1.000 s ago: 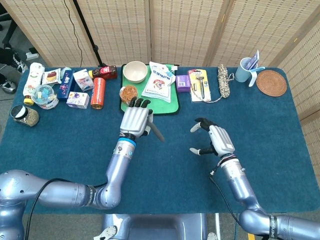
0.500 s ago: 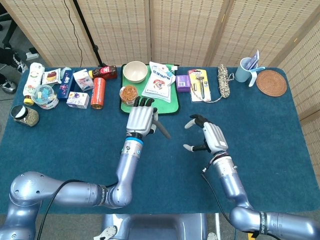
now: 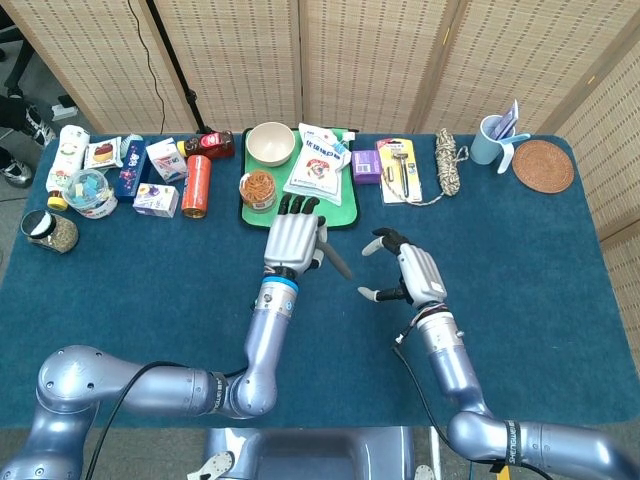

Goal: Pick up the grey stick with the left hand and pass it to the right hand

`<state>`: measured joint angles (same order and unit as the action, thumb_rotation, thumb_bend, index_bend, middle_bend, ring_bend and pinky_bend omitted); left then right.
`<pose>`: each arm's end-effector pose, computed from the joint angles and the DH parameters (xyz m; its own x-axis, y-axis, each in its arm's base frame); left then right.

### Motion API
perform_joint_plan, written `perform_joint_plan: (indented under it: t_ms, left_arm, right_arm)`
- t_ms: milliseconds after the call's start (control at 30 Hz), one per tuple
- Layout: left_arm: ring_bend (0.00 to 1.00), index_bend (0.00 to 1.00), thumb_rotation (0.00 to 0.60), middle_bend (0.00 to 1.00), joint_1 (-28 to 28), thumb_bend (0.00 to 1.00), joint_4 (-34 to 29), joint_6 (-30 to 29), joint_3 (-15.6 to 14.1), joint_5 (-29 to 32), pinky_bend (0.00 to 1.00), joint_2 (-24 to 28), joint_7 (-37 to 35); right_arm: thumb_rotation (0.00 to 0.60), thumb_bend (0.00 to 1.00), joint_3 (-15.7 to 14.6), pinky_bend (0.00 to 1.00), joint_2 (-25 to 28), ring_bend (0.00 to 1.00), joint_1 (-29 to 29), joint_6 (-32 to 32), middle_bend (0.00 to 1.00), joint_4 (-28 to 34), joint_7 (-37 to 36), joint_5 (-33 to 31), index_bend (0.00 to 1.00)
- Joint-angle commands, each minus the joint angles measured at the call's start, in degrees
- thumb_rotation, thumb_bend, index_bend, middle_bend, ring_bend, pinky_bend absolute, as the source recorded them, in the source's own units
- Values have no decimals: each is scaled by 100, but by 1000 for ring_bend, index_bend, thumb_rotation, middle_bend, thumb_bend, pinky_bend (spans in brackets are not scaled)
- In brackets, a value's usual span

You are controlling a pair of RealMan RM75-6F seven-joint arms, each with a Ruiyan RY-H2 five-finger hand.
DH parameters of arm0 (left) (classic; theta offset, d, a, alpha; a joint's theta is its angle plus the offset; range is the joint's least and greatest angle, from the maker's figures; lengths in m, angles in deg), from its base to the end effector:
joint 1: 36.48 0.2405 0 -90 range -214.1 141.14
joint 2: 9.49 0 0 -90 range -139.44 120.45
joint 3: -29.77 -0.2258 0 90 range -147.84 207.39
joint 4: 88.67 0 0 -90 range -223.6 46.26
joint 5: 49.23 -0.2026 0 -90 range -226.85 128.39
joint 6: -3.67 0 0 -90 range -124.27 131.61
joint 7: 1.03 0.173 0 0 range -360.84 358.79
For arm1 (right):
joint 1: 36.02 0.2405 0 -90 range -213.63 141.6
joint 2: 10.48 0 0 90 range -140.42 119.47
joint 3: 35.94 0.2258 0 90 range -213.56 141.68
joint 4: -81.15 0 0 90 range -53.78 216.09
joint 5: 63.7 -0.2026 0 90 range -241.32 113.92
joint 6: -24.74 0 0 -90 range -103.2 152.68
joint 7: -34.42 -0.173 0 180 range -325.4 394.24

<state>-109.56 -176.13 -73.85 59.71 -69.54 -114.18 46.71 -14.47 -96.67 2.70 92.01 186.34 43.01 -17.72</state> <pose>0.0613 0.3720 -0.0264 0.2797 0.1818 0.9427 0.9545 -0.1582 -0.2527 -0.0829 -0.3390 0.0314 -0.2288 -0.2415 0.9430 -0.9689 -0.0367 -0.2445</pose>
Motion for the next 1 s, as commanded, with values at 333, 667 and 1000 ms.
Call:
perform_joint_plan:
  t_ms: [333,667,1000]
  left_arm:
    - [97,760,600,186,-120,567,340,-69,180,-24,0,-342,53]
    - [97,758,600,187,-162,566,460,-145,304,-78,0,-530,115]
    - [97,754,600,187,-170,566,676,-172,407,-149,0,-671,97]
  right_arm:
    - [600,101,91,218,-316,200,66,375,190,-52,262,-133,380]
    - [600,88,106,184,-458,129,41,586,106,-37,431,-176,277]
    - [600,80,153,131,-657,47,74,656,0,-80,487,-172,95]
